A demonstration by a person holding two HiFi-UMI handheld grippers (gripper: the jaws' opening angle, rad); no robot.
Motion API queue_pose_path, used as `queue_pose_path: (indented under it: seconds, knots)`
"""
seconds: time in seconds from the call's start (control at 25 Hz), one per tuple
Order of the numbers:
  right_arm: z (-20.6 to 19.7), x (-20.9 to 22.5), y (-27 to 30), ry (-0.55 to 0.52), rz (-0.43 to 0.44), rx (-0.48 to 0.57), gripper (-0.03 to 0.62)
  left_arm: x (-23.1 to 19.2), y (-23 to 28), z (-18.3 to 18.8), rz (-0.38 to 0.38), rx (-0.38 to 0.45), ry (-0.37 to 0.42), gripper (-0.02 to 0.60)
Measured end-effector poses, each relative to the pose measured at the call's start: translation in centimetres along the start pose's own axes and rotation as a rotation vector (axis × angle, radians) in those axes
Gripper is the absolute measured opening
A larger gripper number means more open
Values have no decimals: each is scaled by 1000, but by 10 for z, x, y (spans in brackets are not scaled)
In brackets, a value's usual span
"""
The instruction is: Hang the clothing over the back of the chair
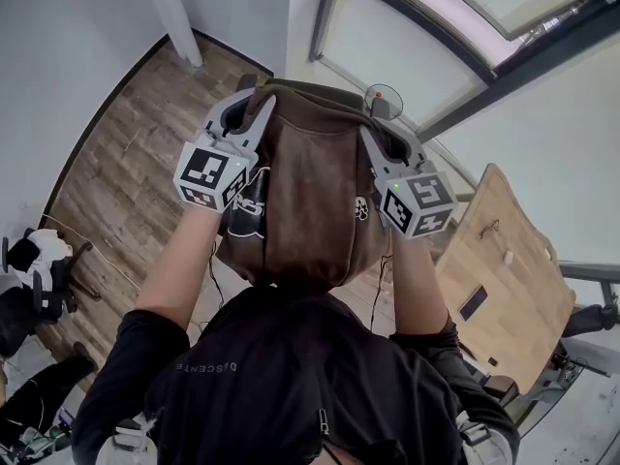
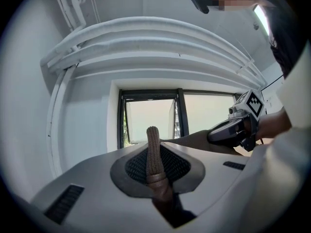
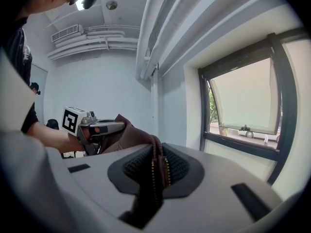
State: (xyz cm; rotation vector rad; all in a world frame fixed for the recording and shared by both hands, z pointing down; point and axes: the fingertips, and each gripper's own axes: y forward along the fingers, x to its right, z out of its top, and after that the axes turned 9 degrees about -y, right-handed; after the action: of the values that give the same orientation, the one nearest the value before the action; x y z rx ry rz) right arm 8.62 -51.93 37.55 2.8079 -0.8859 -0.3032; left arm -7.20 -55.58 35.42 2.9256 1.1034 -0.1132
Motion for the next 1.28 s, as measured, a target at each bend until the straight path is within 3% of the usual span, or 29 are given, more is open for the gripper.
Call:
queue_pose_path:
  seconds: [0.92, 1.08, 1.28]
  knots:
    - [-99, 2, 53, 108, 19, -199, 75, -23, 20, -111, 12, -219, -83, 54]
    - [-108, 4, 60, 121, 7, -227, 120, -29, 21, -124, 11, -252, -98, 55]
    - [-122, 2, 62, 155, 30, -270, 209, -32, 22, -128, 7, -252, -113, 173]
